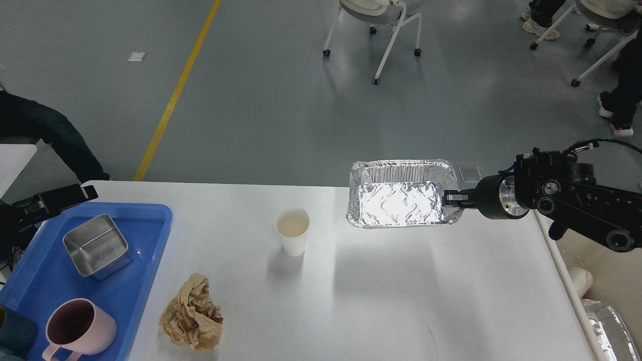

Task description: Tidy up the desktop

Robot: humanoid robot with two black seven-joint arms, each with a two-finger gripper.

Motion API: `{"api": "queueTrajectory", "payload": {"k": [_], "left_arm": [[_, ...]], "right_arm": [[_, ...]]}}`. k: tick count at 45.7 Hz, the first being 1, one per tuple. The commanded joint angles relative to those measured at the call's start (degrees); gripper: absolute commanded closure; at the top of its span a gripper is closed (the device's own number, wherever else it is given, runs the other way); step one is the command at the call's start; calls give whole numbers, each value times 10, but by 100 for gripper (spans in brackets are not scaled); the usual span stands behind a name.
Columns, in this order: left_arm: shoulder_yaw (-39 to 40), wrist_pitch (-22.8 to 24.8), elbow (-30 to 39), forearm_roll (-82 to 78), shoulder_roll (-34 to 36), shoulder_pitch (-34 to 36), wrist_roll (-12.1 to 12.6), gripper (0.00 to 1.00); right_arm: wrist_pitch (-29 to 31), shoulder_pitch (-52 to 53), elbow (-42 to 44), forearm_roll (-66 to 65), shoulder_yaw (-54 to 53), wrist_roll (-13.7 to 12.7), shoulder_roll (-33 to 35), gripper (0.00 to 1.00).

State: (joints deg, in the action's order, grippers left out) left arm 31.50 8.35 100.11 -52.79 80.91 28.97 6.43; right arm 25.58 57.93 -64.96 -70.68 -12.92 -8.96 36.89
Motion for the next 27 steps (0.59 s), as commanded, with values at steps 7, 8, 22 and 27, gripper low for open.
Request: {"api": "queueTrajectory", "payload": {"k": [7,8,22,27], "left_arm": [[-6,11,-91,-6,-160,35,3,3],[-10,15,-99,-6,-174,40,3,3],[-245,11,-243,-7,-388,206,-2,3],[-296,-8,-310,-5,-491,252,-1,3]], "right_arm": [[-5,-1,-1,1,0,0,2,100],[-5,-1,-1,1,0,0,2,100],[-9,-5,-1,1,0,0,-2,100],[-14,-8,-1,2,0,0,-2,100]]}}
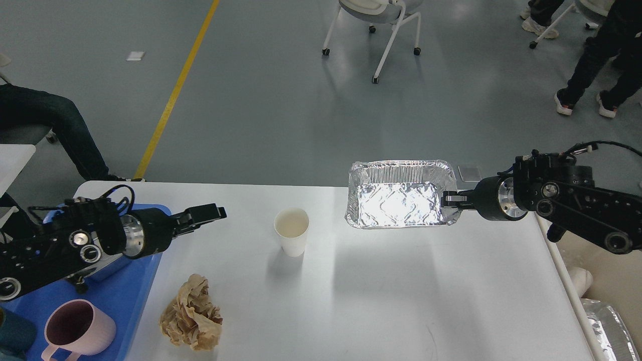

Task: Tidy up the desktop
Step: 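Reach the left gripper to the paper cup and grasp it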

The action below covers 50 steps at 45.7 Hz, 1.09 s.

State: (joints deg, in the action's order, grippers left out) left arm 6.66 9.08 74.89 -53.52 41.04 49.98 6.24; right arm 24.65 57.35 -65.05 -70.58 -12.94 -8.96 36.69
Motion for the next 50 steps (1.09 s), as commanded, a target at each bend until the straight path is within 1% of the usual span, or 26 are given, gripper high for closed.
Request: {"api": "queueTrajectory", "payload": {"k": [1,5,11,15,22,30,35,38,41,43,46,47,50], "left_arm": [[-52,-17,-70,2,-113,46,1,3],[-60,-18,-111,2,-167,50,4,3],[-79,-20,-166,3,-219,51,6,4],[-84,-24,-171,-1,-240,51,11,6],[-95,-41,-172,2,-243,55,13,8],[-96,-41,-173,3,-243,55,12,20],[-96,-41,-173,3,-238,54,11,29],[-96,-40,-173,4,-236,53,12,37],[-103,-39,-174,6,-235,52,13,51],[-109,-39,-175,9,-234,52,13,57],[-117,-38,-177,10,-234,51,13,62],[-118,-38,-178,11,-234,50,12,65],[-118,-36,-183,11,-234,49,12,68]], "right_arm": [[-6,-2,0,1,-1,1,0,100],[-7,-3,-1,1,-1,1,4,100],[-6,-2,0,1,-1,3,8,100],[-7,-2,0,1,-1,3,8,100],[-7,-2,-1,1,-2,3,8,100],[-7,-2,-1,1,-2,3,8,100],[-7,-2,0,1,-1,3,8,100],[-7,-2,0,1,-2,3,8,100],[-7,-2,0,1,-2,3,8,100],[-7,-2,0,1,-2,4,8,100],[-7,-3,0,1,-2,4,8,100],[-7,-3,1,1,-1,4,8,100],[-7,-3,0,1,-2,4,7,100]]}}
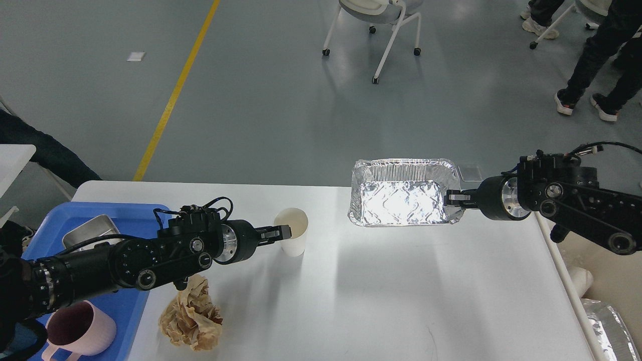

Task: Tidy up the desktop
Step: 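Reach the left gripper to the paper cup and grasp it, then lift the paper cup with the left gripper high above the table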

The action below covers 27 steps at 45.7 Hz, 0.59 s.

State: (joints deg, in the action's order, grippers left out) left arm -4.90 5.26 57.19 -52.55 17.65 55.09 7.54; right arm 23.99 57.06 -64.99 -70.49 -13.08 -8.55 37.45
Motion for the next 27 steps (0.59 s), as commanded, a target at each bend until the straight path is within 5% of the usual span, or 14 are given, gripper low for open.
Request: {"api": "queueTrajectory", "payload": {"k": [1,9,16,27], "left_arm": [[-3,2,-9,1,-1,-2,-1,70],[-4,3,-23,1,-7,-4,-3,77],[-4,4,-23,0,-9,-2,-5,98],[-4,6,-10,0,3,12,-2,100]], "right_arm": [[0,0,0,0,0,0,-1,100],[0,0,0,0,0,1,-1,100],[0,0,1,0,0,1,-4,100],[2,-3,2,11,-2,0,-4,100]]}}
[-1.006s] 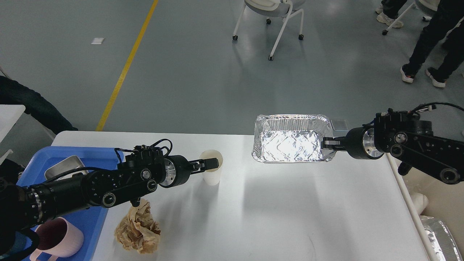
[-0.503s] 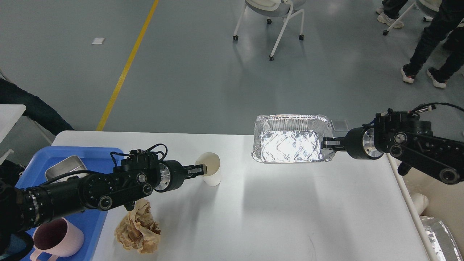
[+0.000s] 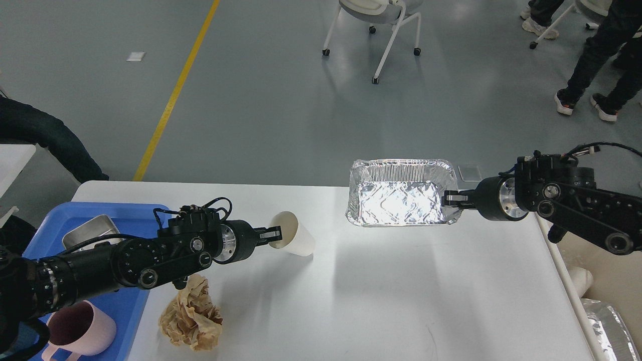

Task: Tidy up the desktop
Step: 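Lift the paper cup with the left gripper high above the table, then lower the paper cup into the foil tray held by the right gripper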

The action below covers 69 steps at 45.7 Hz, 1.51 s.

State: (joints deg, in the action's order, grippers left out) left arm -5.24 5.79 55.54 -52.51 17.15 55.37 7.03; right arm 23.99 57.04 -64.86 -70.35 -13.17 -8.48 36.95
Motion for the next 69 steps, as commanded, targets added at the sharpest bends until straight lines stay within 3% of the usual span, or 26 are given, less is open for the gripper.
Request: {"api": "queueTrajectory", "payload": {"k": [1,9,20,27,34,39,48,53,60,69], "left_arm": [[0,3,7,0,11,12,3,100],[8,15,62,2,90,37,-3,100],[1,35,212,28,247,126,-4,100],[1,76,259,28,337,169,-12,100],[6,133,273,28,366,224,-33,100],[1,147,280,37,367,277,-38,100],[0,189,259,68,343,368,-41,100],[-27,193,211,70,266,394,-45,99],[-50,202,129,67,169,397,-77,99],[-72,209,42,68,7,387,-76,99]], "right_arm": [[3,-4,3,17,-1,0,1,100],[4,-6,17,49,0,0,-3,100],[3,-10,20,51,0,0,-22,100],[3,-12,20,51,0,0,-31,100],[3,-10,20,51,0,0,-43,100],[3,-9,19,52,0,0,-47,100],[5,-9,18,58,0,1,-41,100],[5,-9,18,59,0,1,-43,100],[5,-6,13,60,-1,1,-45,100],[5,-4,13,60,-5,2,-44,100]]}}
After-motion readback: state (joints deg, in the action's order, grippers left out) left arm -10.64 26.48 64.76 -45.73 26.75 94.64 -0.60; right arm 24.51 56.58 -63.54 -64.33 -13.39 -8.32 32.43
